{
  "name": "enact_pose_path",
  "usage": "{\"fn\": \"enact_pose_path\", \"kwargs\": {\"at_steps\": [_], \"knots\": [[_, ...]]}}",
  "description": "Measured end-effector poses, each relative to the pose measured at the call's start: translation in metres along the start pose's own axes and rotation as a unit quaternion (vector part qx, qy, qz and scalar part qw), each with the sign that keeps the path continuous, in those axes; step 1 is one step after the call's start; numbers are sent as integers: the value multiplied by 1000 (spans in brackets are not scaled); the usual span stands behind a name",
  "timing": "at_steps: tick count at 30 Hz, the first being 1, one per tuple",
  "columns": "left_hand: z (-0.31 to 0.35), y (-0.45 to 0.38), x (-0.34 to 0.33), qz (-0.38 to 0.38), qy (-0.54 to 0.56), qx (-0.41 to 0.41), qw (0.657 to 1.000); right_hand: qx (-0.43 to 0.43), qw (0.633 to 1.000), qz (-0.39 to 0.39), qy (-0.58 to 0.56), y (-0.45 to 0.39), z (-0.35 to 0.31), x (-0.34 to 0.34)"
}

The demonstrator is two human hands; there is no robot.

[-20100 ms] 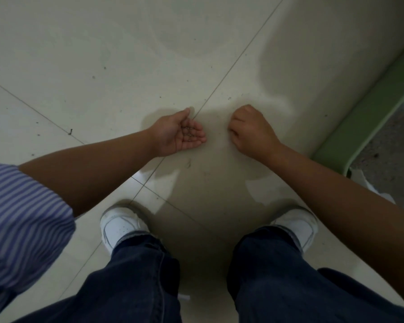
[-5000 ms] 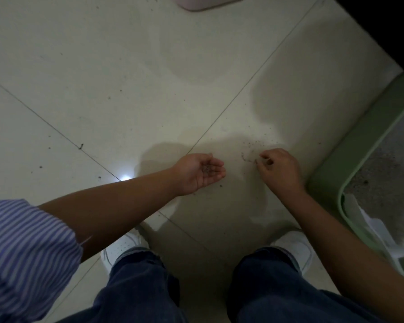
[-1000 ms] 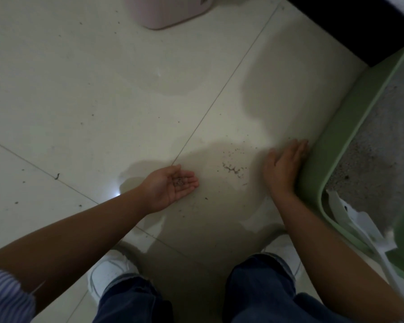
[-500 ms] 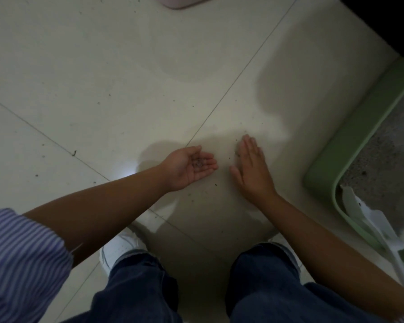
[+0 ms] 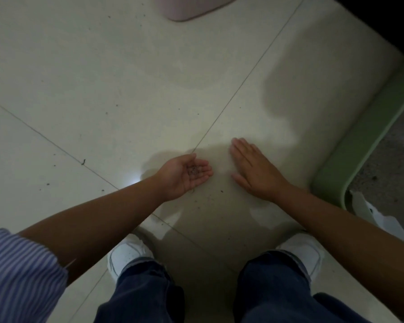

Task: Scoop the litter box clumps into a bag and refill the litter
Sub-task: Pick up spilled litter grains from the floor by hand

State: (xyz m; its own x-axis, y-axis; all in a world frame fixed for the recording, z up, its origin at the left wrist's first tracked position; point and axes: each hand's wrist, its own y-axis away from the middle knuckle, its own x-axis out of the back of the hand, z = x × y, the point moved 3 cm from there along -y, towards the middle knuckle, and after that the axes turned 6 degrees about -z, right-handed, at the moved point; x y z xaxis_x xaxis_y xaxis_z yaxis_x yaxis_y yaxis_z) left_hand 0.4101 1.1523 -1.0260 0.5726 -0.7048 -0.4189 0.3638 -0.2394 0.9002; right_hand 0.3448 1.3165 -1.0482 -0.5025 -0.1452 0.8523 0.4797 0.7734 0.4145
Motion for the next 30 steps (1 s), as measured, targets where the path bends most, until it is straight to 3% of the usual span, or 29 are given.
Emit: {"fn": "enact_pose_path", "kwargs": {"at_steps": [3,5,7,9,11,13,17,19,22,24,27,30], "knots": [[0,1,3,1,4,-4,1000,66,997,-22,22,1,-6,8],[-1,2,7,3,6,-4,1000,78,996,13,39,-15,-5,19],[-1,4,13,8,11,-3,1000,20,999,37,15,-40,3,36],[-1,6,18,15,16,-5,1000,-74,996,8,-39,-62,20,47],[1,8,20,14,21,-10,1000,-115,992,-23,-54,-72,28,45],[4,9,21,11,25,-10,1000,-79,994,-56,-40,-66,23,39],[7,7,23,10,34,-16,999,84,993,-63,55,-25,15,17],[4,4,20,3,30,-10,999,125,983,-97,90,-7,15,13],[0,1,13,-9,25,-2,1000,177,976,-84,98,-7,7,18],[0,0,9,-10,22,-3,1000,160,983,-36,83,-19,5,26],[4,0,5,-11,17,-5,1000,66,998,12,21,-40,8,43],[8,1,6,-12,13,-14,1000,40,999,14,3,-57,-1,48]]}}
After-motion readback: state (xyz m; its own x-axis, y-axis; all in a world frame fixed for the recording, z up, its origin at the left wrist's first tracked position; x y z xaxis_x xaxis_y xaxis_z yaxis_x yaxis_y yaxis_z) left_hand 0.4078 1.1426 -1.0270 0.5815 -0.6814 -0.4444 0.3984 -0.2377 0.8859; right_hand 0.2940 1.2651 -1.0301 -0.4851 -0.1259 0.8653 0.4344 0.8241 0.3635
